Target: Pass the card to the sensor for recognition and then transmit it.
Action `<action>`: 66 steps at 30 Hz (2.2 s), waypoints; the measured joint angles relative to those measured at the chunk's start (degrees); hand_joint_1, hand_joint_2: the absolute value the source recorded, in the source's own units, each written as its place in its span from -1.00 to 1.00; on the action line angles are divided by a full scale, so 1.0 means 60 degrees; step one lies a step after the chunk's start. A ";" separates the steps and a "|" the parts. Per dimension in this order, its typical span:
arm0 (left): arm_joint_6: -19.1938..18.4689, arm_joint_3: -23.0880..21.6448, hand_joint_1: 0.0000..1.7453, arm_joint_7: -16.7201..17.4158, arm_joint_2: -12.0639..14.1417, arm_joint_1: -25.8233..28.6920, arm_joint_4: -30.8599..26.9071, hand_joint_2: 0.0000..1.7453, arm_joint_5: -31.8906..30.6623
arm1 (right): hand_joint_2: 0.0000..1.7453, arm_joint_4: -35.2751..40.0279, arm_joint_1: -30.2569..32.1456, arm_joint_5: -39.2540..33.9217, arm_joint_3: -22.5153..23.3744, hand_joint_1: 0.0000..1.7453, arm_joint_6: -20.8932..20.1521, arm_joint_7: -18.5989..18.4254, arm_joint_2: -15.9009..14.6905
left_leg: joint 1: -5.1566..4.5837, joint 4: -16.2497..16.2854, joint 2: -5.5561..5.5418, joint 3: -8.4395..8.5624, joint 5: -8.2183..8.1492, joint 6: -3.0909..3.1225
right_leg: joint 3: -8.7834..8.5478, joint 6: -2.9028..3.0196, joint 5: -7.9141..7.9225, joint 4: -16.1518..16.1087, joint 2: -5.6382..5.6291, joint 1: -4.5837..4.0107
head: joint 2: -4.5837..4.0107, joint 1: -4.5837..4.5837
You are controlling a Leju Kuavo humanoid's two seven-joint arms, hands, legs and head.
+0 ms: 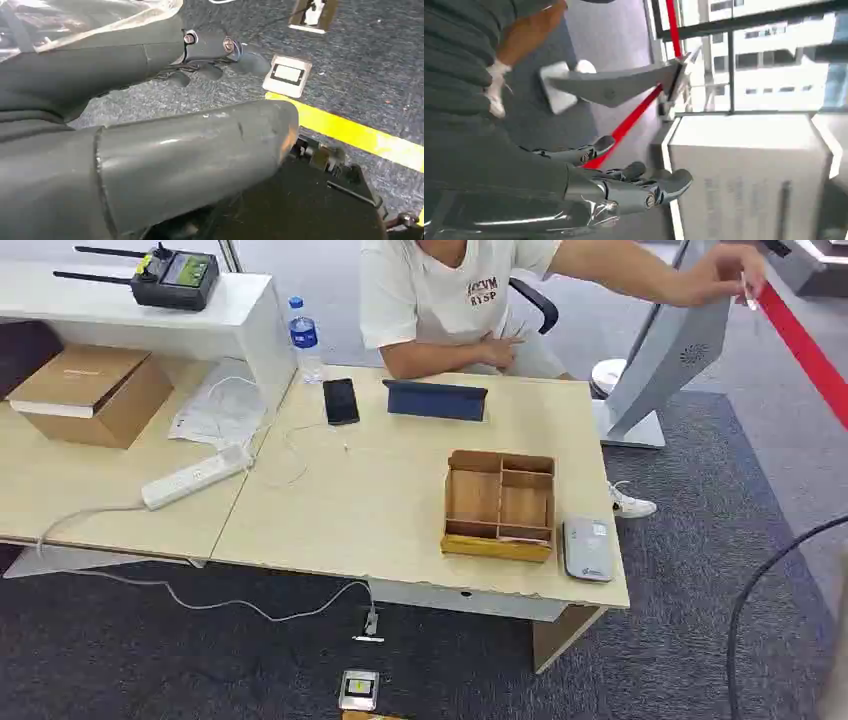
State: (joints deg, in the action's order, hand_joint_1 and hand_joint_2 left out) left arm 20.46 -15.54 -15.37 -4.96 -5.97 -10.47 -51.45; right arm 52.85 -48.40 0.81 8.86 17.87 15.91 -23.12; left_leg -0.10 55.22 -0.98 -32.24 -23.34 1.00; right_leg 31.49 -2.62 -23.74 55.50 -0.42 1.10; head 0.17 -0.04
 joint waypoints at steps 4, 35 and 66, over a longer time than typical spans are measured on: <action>-0.0029 -0.0149 -1.00 -0.0120 0.0033 -0.0011 0.0000 -1.00 -0.0131 | 1.00 -0.0798 -0.1406 0.2020 -0.1639 -1.00 -0.0225 0.0334 0.0128 | 0.0011 0.0001 -0.0013 -0.0006 0.0012 0.0002 | 0.0000 0.0002 0.0000 0.0001 0.0017 -0.0007 | 0.0000 -0.0004; -0.0714 -0.4437 -1.00 -0.0462 -0.0026 -0.0606 -0.0244 -1.00 -0.4735 | 1.00 -0.5344 -0.3922 0.6561 -0.6643 -1.00 0.0278 -0.0150 0.2364 | 0.0033 0.0008 -0.0073 -0.0073 0.0035 -0.0009 | 0.0050 0.0015 0.0010 0.0001 0.0085 -0.0028 | 0.0004 -0.0007; -0.0743 -0.4666 -1.00 -0.0266 0.0004 -0.0608 -0.0284 -1.00 -0.4586 | 1.00 -0.5726 -0.3992 0.6474 -0.6807 1.00 0.0081 -0.0015 0.2710 | 0.0035 0.0008 -0.0068 -0.0074 0.0035 -0.0009 | 0.0055 0.0016 0.0010 0.0002 0.0084 -0.0029 | 0.0004 -0.0007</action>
State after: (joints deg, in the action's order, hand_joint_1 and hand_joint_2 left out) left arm 16.00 -43.54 -16.96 -4.94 -9.62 -12.17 -78.97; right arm 18.49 -72.35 39.65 -31.98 18.36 15.82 -6.86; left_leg 0.11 55.27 -1.39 -32.68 -23.13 0.94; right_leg 31.82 -2.53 -23.68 55.51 0.09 0.93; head 0.20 -0.09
